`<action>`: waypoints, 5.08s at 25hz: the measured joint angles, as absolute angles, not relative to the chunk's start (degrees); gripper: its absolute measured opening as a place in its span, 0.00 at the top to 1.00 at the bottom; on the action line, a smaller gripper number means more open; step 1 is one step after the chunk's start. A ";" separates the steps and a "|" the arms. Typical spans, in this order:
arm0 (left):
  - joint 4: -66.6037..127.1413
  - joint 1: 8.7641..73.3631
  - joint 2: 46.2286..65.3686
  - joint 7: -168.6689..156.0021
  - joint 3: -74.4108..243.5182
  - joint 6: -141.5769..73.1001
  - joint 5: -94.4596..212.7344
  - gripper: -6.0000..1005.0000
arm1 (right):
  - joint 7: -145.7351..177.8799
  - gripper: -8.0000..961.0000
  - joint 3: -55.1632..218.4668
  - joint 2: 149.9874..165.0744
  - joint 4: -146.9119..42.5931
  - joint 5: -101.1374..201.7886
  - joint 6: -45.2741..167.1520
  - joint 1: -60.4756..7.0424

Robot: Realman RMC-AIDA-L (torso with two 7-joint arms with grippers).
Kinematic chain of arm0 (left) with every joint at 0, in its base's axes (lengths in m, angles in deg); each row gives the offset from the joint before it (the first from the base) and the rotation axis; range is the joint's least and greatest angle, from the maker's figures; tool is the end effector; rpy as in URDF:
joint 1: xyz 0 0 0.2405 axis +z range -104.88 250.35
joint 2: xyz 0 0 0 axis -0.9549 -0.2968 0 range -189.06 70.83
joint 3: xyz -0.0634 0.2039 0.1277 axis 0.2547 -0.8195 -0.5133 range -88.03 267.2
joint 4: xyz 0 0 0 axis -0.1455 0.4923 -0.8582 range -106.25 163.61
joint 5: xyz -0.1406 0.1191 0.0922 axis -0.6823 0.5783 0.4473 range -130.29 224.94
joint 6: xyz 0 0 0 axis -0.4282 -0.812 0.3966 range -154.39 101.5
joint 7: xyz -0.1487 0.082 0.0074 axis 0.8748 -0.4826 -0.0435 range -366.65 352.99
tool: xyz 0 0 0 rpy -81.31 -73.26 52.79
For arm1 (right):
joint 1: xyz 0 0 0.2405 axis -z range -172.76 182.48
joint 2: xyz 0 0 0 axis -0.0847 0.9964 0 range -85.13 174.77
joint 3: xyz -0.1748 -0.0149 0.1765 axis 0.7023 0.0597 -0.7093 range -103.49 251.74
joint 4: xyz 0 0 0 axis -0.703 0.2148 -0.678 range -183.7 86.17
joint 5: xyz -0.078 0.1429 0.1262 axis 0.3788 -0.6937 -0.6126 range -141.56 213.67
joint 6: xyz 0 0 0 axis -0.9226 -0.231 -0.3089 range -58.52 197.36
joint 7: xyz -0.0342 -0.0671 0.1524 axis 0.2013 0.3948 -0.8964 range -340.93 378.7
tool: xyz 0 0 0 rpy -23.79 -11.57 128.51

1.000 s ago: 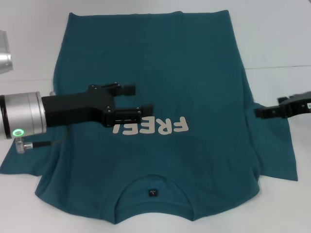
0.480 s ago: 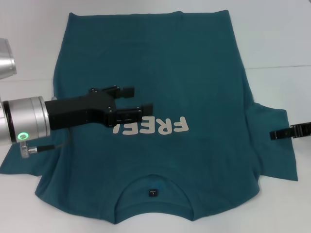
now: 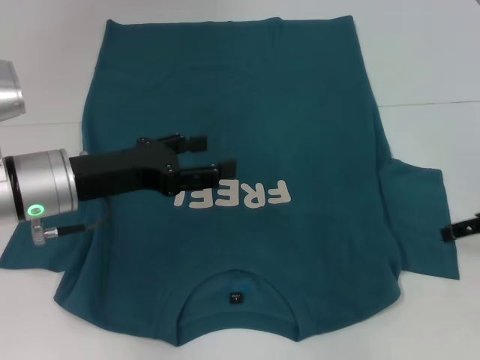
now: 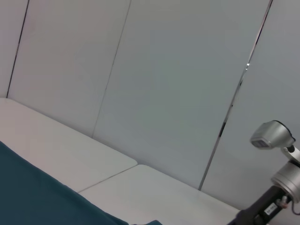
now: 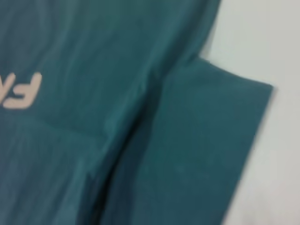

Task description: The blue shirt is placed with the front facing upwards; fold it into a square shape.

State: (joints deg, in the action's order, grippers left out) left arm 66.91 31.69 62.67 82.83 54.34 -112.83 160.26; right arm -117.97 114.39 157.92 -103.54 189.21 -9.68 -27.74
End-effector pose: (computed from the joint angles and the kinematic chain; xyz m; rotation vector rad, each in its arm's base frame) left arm -0.1708 0.3807 -0.0214 -2.6851 -0.6846 -0.8905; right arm 0.3361 0.3665 0.0727 -2.0850 1.4891 -0.1369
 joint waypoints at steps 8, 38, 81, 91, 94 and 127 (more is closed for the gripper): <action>66.91 31.95 63.17 82.90 54.34 -112.58 160.07 0.12 | -117.86 0.05 112.73 158.18 -105.22 192.43 -12.80 -28.10; 66.91 32.22 63.16 82.91 54.07 -112.13 160.08 0.12 | -117.09 0.12 113.22 160.65 -101.74 192.15 -8.70 -29.14; 66.91 32.22 63.13 82.83 54.01 -111.43 160.10 0.12 | -116.87 0.26 113.30 160.58 -97.38 189.85 -7.22 -30.48; 66.91 32.22 63.18 82.62 53.94 -111.43 160.09 0.12 | -117.41 0.54 113.33 160.65 -97.25 190.20 -7.48 -30.45; 66.91 32.22 63.20 82.57 53.92 -111.43 160.08 0.12 | -117.60 0.56 113.33 160.63 -97.25 190.22 -7.55 -30.37; 66.91 32.57 63.88 82.38 54.17 -111.43 160.00 0.12 | -117.87 0.95 112.03 158.46 -102.29 193.78 -8.73 -26.81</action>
